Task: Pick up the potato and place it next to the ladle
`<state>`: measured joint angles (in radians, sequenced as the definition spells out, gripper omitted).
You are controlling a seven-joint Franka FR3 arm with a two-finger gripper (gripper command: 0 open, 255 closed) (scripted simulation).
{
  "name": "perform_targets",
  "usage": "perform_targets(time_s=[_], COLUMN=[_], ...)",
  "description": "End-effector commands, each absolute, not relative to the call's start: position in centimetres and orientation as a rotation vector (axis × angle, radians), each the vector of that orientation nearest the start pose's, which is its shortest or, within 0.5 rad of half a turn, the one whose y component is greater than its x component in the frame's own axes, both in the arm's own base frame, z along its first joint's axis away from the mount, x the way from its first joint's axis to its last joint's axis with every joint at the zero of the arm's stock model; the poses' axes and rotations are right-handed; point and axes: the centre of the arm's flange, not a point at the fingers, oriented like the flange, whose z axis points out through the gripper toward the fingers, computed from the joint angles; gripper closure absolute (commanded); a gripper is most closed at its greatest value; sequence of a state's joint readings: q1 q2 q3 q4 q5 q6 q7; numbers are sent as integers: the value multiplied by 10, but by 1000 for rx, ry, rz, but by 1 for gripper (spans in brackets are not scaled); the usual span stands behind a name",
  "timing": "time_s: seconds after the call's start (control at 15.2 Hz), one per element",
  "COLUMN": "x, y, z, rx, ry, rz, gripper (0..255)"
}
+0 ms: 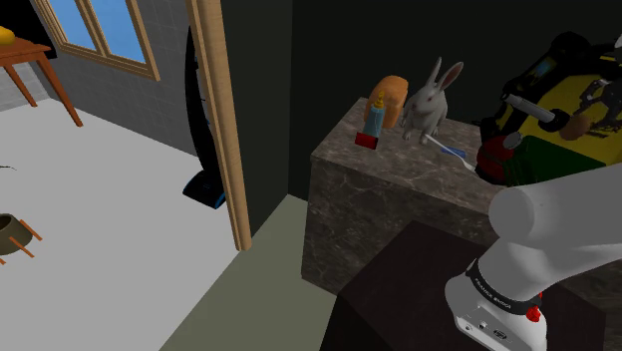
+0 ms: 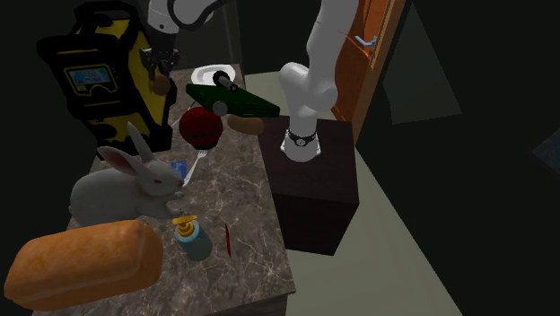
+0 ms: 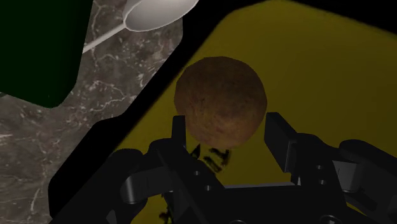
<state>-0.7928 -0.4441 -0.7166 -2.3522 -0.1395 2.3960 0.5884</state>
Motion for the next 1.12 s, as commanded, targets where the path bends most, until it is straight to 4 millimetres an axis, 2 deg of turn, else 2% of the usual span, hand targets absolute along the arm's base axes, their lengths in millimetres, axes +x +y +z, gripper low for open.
perform_targets(time_s=[0.0,0.26,1.06], x=[4,4,-151], y=[-478,-478,-450], z=[508,526,517], rx=[-1639,-1639,-1639], ry=[2611,2611,2611], rz=[-673,-673,-673], gripper=[255,255,255])
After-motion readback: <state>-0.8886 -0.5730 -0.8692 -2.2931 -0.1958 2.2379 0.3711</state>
